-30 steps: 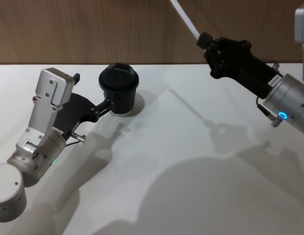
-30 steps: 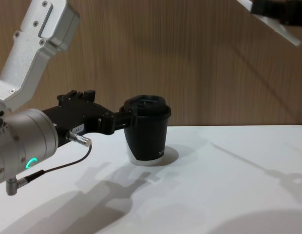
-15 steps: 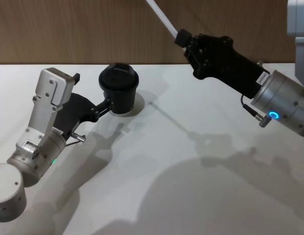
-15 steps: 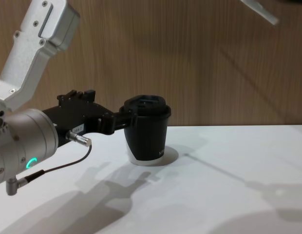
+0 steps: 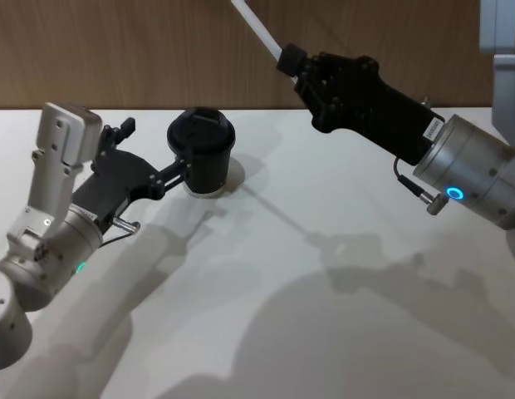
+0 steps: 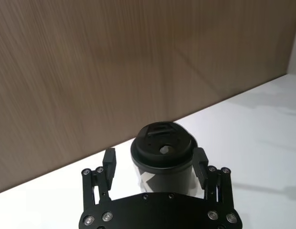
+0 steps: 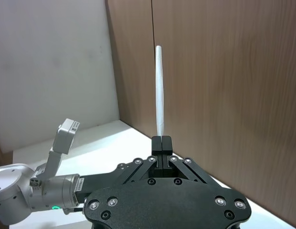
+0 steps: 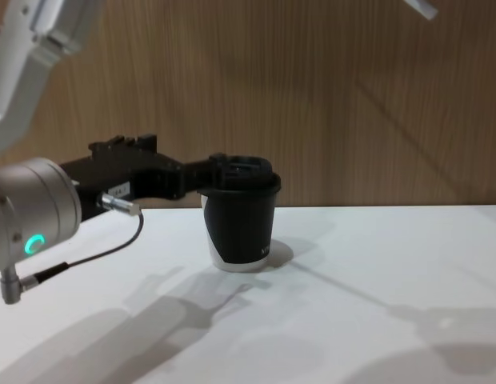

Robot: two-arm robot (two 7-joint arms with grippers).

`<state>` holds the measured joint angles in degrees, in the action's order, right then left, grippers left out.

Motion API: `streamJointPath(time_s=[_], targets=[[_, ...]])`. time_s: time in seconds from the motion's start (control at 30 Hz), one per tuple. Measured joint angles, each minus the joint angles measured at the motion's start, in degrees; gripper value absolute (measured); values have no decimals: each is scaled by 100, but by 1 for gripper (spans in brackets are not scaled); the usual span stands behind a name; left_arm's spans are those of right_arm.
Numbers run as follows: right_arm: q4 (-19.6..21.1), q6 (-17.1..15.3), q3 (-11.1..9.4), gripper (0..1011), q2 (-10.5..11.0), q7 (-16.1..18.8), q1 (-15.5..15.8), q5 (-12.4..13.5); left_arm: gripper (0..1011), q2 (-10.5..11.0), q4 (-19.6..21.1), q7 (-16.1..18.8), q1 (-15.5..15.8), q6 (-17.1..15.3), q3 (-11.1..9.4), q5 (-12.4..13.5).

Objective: Pick up the straw with one hand, pass it to the other hand, and insert it into the cup.

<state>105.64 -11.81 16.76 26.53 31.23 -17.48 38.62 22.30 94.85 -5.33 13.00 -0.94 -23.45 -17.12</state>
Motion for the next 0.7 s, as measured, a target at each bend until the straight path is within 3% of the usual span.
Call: streamJointPath(time_s=[0.27, 0.7], targets=[[28, -20, 28, 1, -9, 10, -15, 39, 1001, 70, 192, -567, -46, -26, 281, -662], [47, -35, 45, 1, -16, 20, -25, 61, 1002, 207, 417, -1744, -39, -130, 762, -2093]])
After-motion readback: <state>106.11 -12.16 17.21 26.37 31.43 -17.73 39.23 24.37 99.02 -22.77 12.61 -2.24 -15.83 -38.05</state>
